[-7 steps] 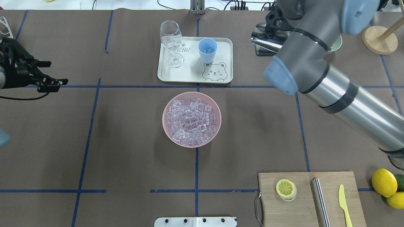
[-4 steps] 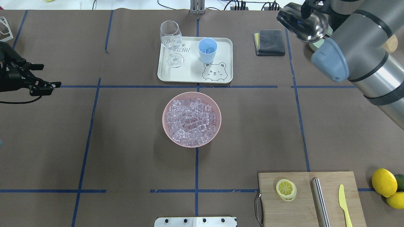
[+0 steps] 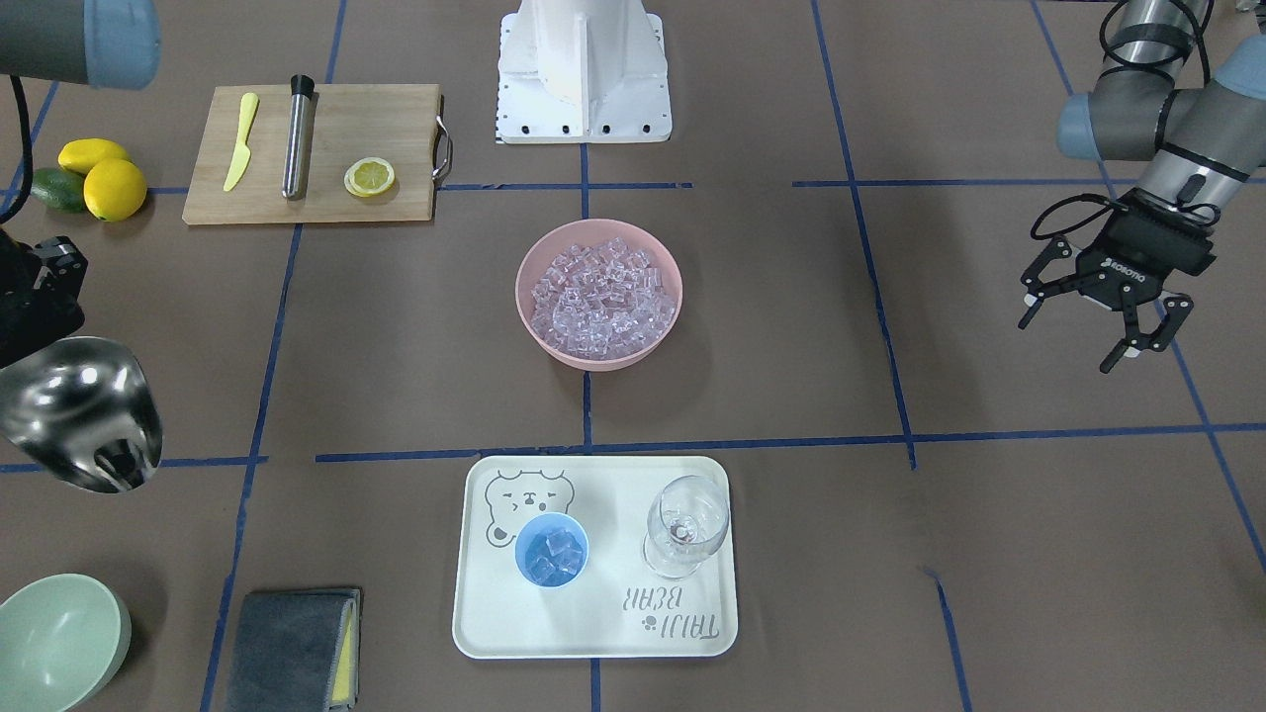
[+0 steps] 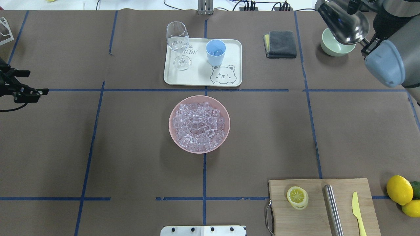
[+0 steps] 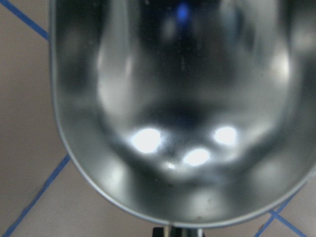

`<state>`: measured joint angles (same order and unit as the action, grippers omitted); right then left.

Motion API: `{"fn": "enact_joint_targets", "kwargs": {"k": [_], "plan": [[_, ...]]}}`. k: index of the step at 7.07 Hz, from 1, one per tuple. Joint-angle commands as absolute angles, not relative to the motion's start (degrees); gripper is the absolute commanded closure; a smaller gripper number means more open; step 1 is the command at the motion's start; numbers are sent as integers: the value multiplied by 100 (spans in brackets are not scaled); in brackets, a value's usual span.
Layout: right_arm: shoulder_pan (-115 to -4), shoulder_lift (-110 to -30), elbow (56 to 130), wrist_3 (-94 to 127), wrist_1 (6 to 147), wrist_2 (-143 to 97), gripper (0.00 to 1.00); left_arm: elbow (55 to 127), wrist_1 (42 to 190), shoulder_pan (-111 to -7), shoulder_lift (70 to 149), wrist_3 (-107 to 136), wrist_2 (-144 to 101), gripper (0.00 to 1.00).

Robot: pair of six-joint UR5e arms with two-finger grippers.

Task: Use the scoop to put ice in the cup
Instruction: 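Lift the emptied scoop away from the tray with the right gripper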

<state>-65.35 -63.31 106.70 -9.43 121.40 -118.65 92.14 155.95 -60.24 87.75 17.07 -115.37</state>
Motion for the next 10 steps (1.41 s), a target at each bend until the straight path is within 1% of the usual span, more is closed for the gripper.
{"fn": "enact_joint_targets", "kwargs": {"k": [1,3,4,5,7,8,10], "plan": [[-6565,-6653,10487,319,11629,-12058,100,9254,14247,-6878,8788,761,-12362,0],[-6539,-7143,10451,395,11610,-12459,100,9246,13914,-7145,8798,756,-12620,0],[-6530,-7424,10485,422,11619,-12680,100,9255,13243,-7459,8902,765,-13187,0],[-6495,-7801,10581,413,11602,-12848,100,9264,12932,-7540,9043,765,-13384,0],[-6277,-8059,10696,448,11602,-13130,100,9299,12894,-7550,9018,756,-13394,0],[-6136,-8129,10740,892,11523,-13340,100,9299,12841,-7550,9018,756,-13395,0],[-5741,-8654,10767,2217,10142,-13324,100,9343,12841,-7567,9009,756,-13395,0]]}}
